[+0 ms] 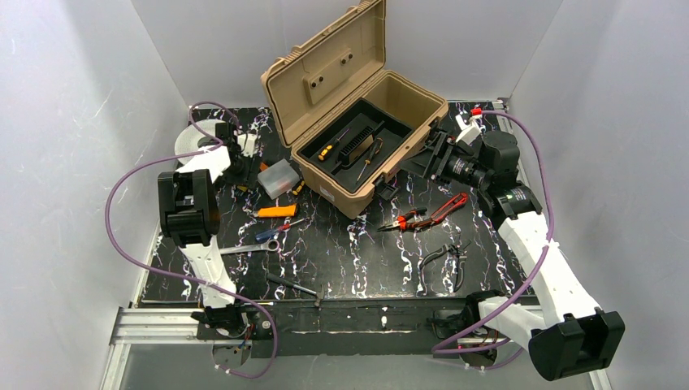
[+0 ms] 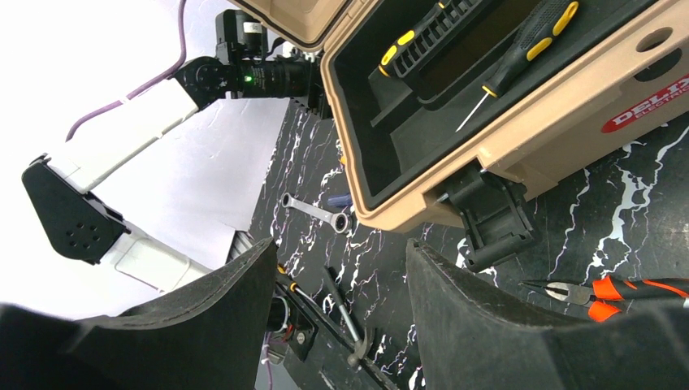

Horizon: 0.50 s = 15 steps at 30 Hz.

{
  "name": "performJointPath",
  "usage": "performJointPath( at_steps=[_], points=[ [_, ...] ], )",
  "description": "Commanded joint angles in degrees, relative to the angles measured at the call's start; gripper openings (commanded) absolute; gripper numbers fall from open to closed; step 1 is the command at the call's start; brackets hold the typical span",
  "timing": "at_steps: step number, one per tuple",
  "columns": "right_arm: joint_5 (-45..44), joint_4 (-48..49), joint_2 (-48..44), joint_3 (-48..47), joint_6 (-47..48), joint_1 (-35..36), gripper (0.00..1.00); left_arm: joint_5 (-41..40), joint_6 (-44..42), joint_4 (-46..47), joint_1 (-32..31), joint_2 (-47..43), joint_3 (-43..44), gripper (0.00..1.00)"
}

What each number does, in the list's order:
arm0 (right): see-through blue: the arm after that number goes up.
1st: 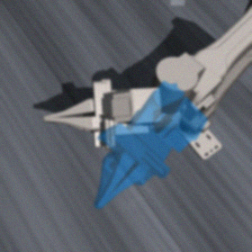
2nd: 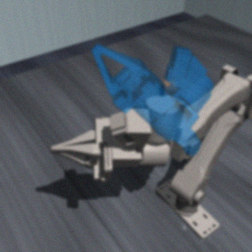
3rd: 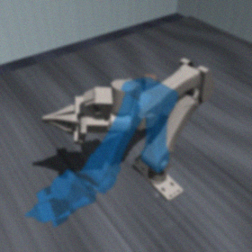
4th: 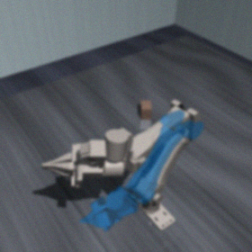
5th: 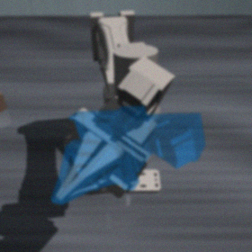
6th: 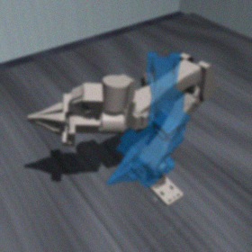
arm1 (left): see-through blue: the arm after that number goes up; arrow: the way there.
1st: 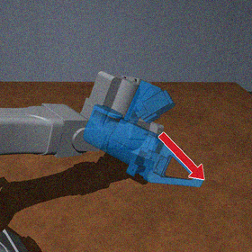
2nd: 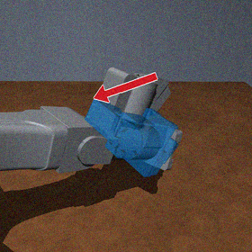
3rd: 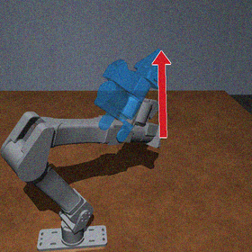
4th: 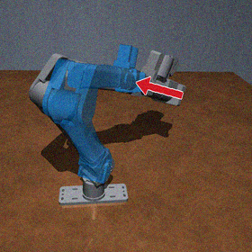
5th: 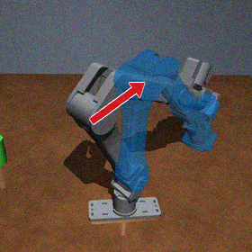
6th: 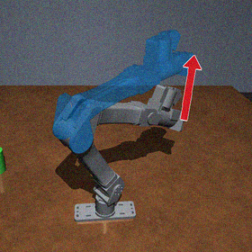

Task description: Pack the tool kit

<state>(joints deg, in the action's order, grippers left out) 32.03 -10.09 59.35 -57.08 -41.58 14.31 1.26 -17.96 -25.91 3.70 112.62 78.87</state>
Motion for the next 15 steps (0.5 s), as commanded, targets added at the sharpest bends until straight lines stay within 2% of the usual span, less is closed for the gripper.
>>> performJointPath(
  at_steps=[1,6,10,15],
  points=[
    [-0.7,0.8,-0.4,-1.2,1.2,-0.2,0.67,2.4,0.0,-2.1,0.8,1.6,1.8,0.63],
    [-0.6,0.8,-0.5,-1.2,1.2,-0.2,0.67,4.2,0.6,-2.9,1.2,3.1,1.2,0.45],
    [-0.5,0.6,-1.0,-1.2,1.3,-0.2,0.67,9.2,0.9,-5.8,1.6,4.3,1.7,0.45],
    [-0.6,0.6,-1.7,-0.9,1.2,-0.2,0.67,9.0,0.7,-7.5,1.7,4.5,1.2,0.48]
  ],
)
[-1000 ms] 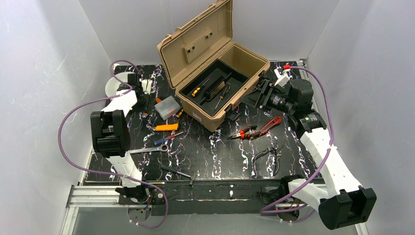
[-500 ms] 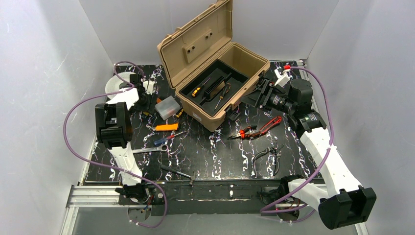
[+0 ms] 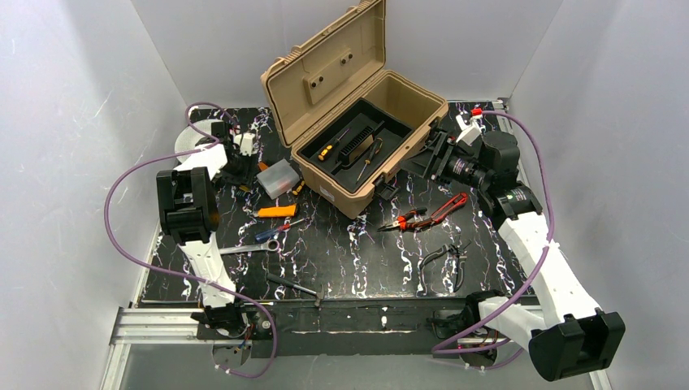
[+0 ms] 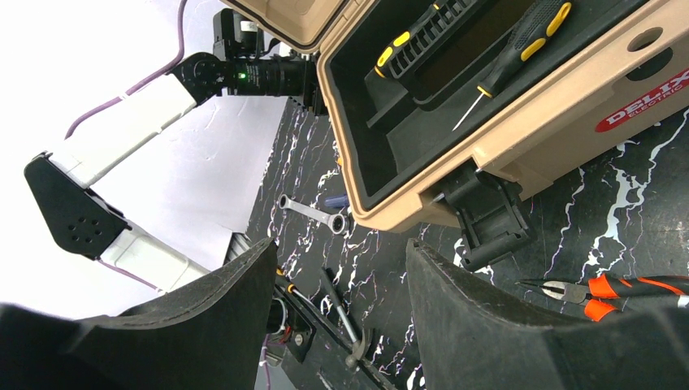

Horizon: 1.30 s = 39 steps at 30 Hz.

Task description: Pack the tool kit

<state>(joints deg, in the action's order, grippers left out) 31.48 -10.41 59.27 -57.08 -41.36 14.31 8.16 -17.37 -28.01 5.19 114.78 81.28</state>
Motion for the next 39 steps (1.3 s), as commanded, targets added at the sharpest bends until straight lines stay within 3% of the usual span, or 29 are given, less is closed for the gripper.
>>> performJointPath(
  at_steps=[1,6,8,18,27,30,39],
  points=[
    [0.0,0.9,-1.7,-0.9,1.0,-0.2,0.67,2.0,0.2,-5.6,0.2,2.2,-1.3,0.46],
    [0.3,0.8,-1.9,-1.0,0.9,-0.2,0.67,1.7,0.7,-6.1,0.3,2.2,-0.9,0.24],
    [0.1,0.7,-2.2,-0.9,0.9,-0.2,0.67,1.9,0.7,-6.6,0.3,1.8,-0.6,0.2],
    [0.0,1.0,-2.0,-1.0,0.5,-0.2,0.67,3.9,5.4,-11.1,0.2,-12.5,2.1,0.2],
    [0.3,1.5,-1.1,-0.9,0.2,-0.2,0.67,6.4,7.5,-12.8,-1.4,-28.6,-1.9,0.2],
    [0.1,1.6,-1.1,-0.8,0.2,-0.2,0.67,9.2,9.2,-12.9,-4.2,-33.6,-2.1,0.2],
    [-0.9,1.8,-1.1,0.0,0.2,-0.2,0.67,11.3,19.0,-8.6,-21.1,-46.5,-4.3,0.19]
  ],
)
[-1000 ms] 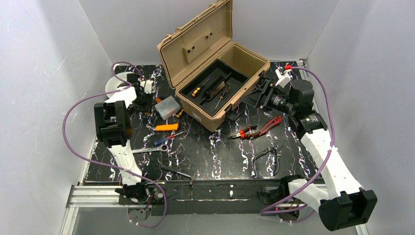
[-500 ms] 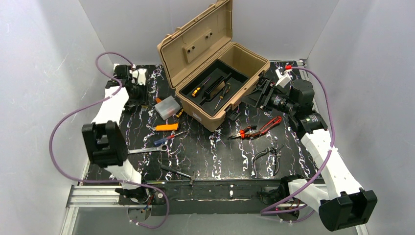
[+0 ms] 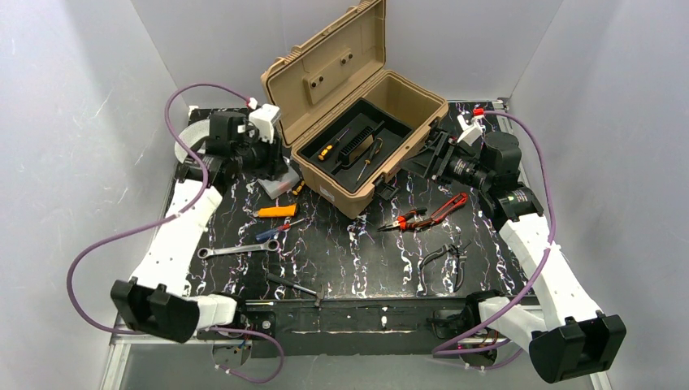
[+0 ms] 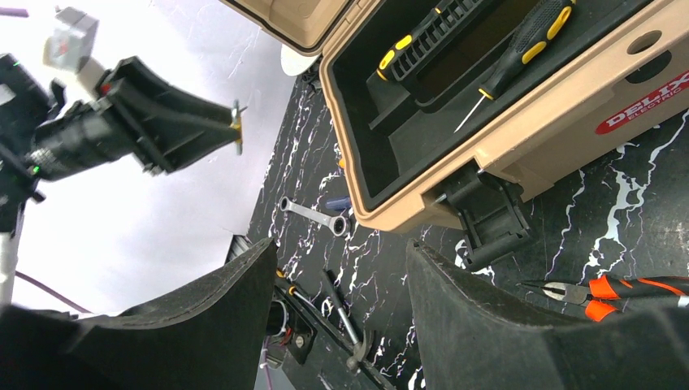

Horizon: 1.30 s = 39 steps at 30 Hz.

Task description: Pack the tool kit

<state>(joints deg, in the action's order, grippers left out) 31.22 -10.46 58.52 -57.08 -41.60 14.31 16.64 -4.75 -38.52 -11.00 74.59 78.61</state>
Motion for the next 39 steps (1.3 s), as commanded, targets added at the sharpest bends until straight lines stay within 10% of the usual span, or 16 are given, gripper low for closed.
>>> performJointPath(
  at_steps=[1,13,28,36,39],
  points=[
    [-0.8,1.7,-0.4,0.1,0.6,-0.2,0.67,2.9,7.7,3.5,-6.6,-7.4,-2.4,0.19],
    [-5.2,-1.9,-2.4,0.2,3.1,-0.2,0.67,-4.1,7.2,16.0,-24.2,2.7,2.8,0.18],
    [-18.9,-6.9,-9.8,1.0,7.9,-0.3,0.67,-4.6,-1.4,12.6,-25.9,27.6,26.4,0.21],
    [-20.1,-8.0,-10.2,1.1,9.5,-0.4,0.67,-4.7,0.7,9.8,-27.0,24.9,18.7,0.26],
    [-19.4,-7.6,-9.9,1.5,9.1,-0.4,0.68,-6.0,1.2,12.0,-27.3,23.8,14.2,0.42]
  ],
)
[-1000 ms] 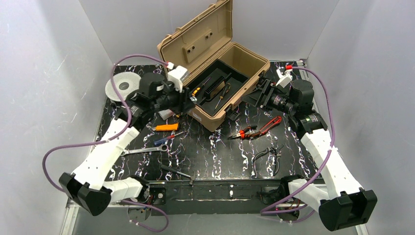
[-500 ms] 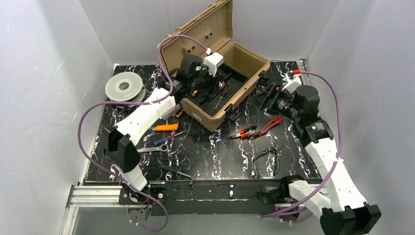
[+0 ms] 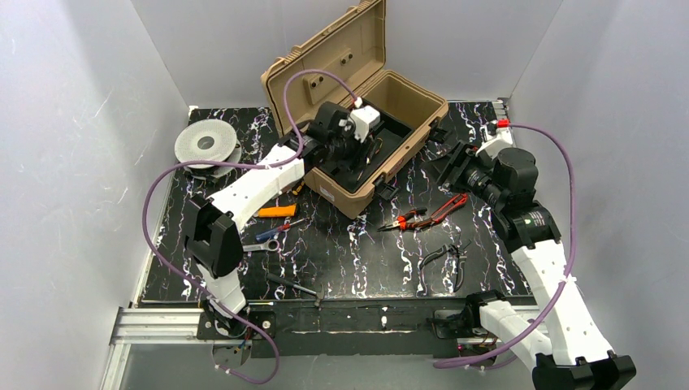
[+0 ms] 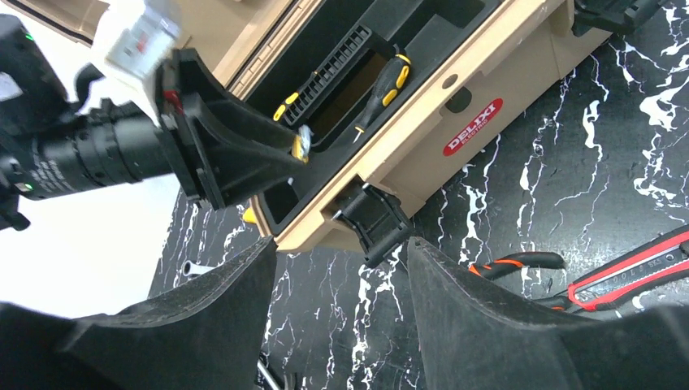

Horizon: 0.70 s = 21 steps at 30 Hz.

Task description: Pack the tool kit

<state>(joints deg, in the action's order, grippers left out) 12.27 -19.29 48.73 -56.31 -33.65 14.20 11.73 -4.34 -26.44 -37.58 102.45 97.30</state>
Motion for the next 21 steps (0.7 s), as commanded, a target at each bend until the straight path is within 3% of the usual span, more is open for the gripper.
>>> performJointPath(
  at_steps=[1,6,9,16,21],
  points=[
    [0.0,1.3,0.0,0.8,1.0,-0.3,0.68,-1.6,0.8,0.9,-0.8,-4.5,-5.7,0.51],
    [-1.0,-1.6,0.1,0.5,0.5,-0.3,0.78,-2.4,-0.2,4.1,-0.7,-7.9,-8.0,0.87],
    [-5.0,-5.6,-0.1,1.0,-1.0,-0.3,0.81,-3.2,-0.5,6.0,-0.8,-11.3,-9.9,0.96],
    [-22.3,-20.1,1.4,2.1,-14.3,-0.3,0.77,-5.1,0.8,9.1,-0.8,-25.6,-18.1,0.98],
    [-26.5,-22.8,2.7,6.4,-20.7,-0.2,0.67,-10.5,6.7,9.6,-0.8,-38.6,-27.1,0.98]
  ],
)
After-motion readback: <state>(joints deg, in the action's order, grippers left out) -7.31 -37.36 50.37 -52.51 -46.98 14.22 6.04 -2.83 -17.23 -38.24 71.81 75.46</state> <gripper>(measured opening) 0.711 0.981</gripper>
